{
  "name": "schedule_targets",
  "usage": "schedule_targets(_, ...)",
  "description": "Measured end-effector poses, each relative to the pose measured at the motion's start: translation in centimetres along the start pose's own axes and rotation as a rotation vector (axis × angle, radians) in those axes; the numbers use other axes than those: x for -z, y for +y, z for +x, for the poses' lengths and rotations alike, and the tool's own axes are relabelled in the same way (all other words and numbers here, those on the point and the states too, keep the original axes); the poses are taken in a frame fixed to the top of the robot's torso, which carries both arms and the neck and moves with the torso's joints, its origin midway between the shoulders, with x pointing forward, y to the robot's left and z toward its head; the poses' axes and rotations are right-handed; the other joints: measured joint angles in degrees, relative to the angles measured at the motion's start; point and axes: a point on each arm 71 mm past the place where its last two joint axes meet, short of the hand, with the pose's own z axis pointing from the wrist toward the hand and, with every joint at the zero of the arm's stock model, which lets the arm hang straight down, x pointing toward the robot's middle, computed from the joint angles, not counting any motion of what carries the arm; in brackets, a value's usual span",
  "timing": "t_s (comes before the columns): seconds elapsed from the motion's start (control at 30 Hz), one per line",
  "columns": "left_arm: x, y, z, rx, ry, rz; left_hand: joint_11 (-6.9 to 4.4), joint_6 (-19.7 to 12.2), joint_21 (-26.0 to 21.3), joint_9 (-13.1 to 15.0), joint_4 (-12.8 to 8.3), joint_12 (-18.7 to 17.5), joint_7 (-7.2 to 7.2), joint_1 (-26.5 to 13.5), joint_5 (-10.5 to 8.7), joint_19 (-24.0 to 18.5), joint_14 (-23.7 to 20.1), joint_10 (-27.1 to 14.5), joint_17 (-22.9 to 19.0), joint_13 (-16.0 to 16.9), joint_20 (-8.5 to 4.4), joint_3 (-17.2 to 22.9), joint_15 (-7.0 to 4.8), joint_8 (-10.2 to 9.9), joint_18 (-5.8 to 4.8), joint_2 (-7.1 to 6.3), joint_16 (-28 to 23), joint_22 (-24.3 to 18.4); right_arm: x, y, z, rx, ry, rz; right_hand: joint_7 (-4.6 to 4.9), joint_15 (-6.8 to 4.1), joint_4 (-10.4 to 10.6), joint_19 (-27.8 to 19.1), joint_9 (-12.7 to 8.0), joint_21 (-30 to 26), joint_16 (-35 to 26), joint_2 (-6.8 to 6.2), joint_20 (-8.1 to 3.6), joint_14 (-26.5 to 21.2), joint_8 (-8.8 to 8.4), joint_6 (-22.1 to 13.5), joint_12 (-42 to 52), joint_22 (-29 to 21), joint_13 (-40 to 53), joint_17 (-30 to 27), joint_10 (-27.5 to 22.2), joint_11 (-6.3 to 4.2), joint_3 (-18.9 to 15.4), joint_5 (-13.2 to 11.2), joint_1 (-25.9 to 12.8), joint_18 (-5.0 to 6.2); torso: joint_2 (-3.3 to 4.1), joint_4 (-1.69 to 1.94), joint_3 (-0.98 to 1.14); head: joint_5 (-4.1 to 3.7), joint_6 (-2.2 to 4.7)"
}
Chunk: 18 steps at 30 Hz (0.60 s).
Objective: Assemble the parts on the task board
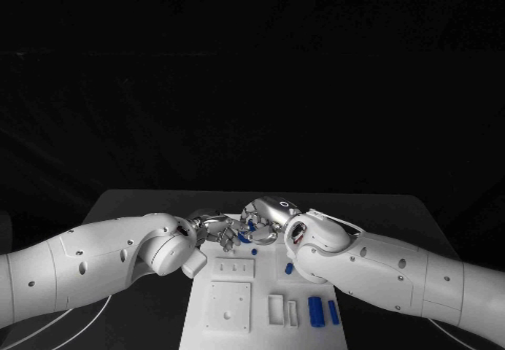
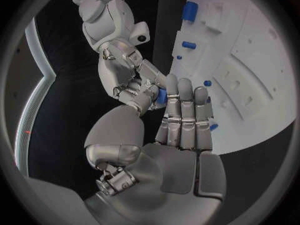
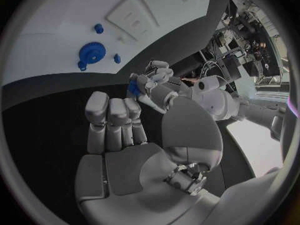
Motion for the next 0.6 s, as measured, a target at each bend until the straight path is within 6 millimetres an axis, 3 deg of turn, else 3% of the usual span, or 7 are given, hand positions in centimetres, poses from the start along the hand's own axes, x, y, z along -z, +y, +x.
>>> schedule_targets(0.17,0.02,0.04,-0.05,0.000,0.000,-0.001,-0.02,1.31,0.45,0.00,-0.95,0.00,-0.16,-0.20,-0.01,-0.20,0.00,0.03,-0.25,0.00,0.20,0.16,0.00,0.25,-0.08,1.20,0.54,-0.22,0.02,0.01,0.03,0.000,0.001,-0.001,0.00,-0.03,-0.16,0.01,0.01,0.00,0.00,0.08,0.01,0.04,0.00,0.00,0.00,0.00,0.00,0.00,0.00,0.00,0.16,0.27,0.09,0.00,-0.01,-0.02,0.01,0.00,0.00)
schedule_targets(0.6,0.03,0.05,-0.10,0.000,-0.001,-0.001,-0.62,2.28,0.70,0.24,-1.11,0.00,0.28,-1.09,0.05,-0.20,0.00,0.63,-0.64,-0.01,0.20,0.31,0.00,1.33,-0.33,2.38,1.11,-0.66,0.05,0.00,0.05,0.000,0.003,-0.002,0.00,-0.18,-0.17,0.09,0.01,0.00,0.00,0.30,0.09,-0.12,-0.18,0.00,0.00,0.00,0.05,0.00,0.00,0.00,0.14,0.27,-0.01,0.01,-0.02,-0.05,0.04,0.00,0.02)
